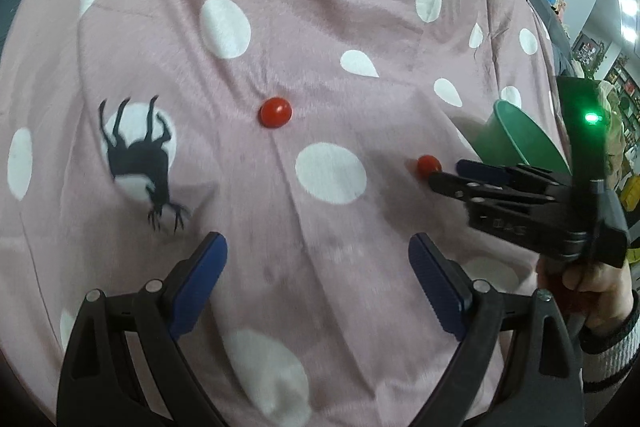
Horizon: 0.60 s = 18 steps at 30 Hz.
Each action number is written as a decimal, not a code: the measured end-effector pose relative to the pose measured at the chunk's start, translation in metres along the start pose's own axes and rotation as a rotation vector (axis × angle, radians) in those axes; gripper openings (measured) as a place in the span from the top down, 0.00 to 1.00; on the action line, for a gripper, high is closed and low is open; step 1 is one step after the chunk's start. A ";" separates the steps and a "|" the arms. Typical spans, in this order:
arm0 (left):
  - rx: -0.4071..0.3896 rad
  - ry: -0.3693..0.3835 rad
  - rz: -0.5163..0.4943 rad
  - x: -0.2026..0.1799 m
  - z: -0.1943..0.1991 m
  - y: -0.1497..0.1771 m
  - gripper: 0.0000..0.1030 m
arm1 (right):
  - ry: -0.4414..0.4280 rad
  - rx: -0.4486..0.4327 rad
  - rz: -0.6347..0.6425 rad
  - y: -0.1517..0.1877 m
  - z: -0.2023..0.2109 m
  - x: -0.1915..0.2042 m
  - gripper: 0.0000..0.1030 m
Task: Organize fruits
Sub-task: 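Grasp a red cherry tomato with the right gripper while the left gripper grasps another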
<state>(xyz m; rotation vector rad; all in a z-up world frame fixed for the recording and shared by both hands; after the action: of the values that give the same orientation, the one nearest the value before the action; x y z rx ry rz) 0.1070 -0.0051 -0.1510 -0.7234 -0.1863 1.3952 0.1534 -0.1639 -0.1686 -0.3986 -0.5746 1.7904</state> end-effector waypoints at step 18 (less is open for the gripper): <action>0.074 -0.036 0.062 0.010 -0.054 -0.050 0.12 | -0.065 0.056 -0.010 -0.008 -0.037 -0.009 0.74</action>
<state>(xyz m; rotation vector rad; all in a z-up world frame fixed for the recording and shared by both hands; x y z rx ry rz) 0.1787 -0.0144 -0.1678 -0.6480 -0.1406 1.4678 0.1828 -0.1642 -0.1947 -0.2997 -0.5699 1.8114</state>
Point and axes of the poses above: each gripper's, at about its wrist camera, not at the fingertips, and z roughly against the way its jaws point, x to its left, y to its underside, the point moved 8 cm from there along -z, roughly the way its jaws point, and after that the axes turned 4 degrees about z, right-handed, at the moved point
